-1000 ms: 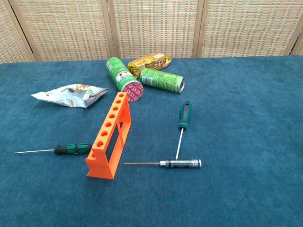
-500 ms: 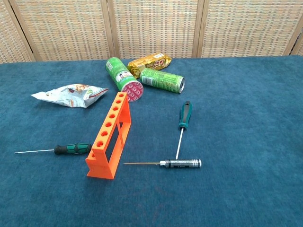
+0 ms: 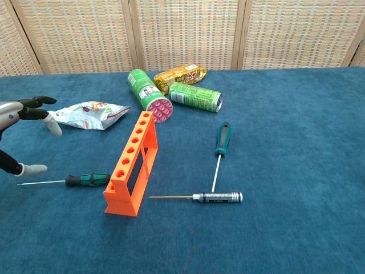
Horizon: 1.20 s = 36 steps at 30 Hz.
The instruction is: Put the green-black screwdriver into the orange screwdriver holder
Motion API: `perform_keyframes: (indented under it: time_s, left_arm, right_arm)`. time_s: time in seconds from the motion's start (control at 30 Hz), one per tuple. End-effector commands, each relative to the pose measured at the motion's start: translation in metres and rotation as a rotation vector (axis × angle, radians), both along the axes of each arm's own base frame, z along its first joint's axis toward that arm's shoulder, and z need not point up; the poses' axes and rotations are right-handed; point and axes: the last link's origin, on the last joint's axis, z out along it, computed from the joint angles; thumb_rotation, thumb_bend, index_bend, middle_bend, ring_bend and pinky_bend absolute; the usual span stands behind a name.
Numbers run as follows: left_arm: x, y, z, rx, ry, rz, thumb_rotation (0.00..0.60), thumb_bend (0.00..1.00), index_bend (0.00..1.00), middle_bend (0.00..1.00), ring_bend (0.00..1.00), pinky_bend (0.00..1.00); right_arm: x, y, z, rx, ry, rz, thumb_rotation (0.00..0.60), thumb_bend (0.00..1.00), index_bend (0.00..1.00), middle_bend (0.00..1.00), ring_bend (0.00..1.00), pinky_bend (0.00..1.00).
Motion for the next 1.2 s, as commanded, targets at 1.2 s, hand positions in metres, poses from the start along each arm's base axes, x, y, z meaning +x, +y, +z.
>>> perform_keyframes:
  time_s: [1.2]
  left_arm:
    - [0.015,0.024,-0.077,-0.121,0.057,0.087,0.6,0.27,0.44,0.0,0.0,0.0]
  right_arm:
    - [-0.002,-0.001,0.003,0.001,-0.014,-0.007,0.6,0.24,0.0,0.0,0.0,0.0]
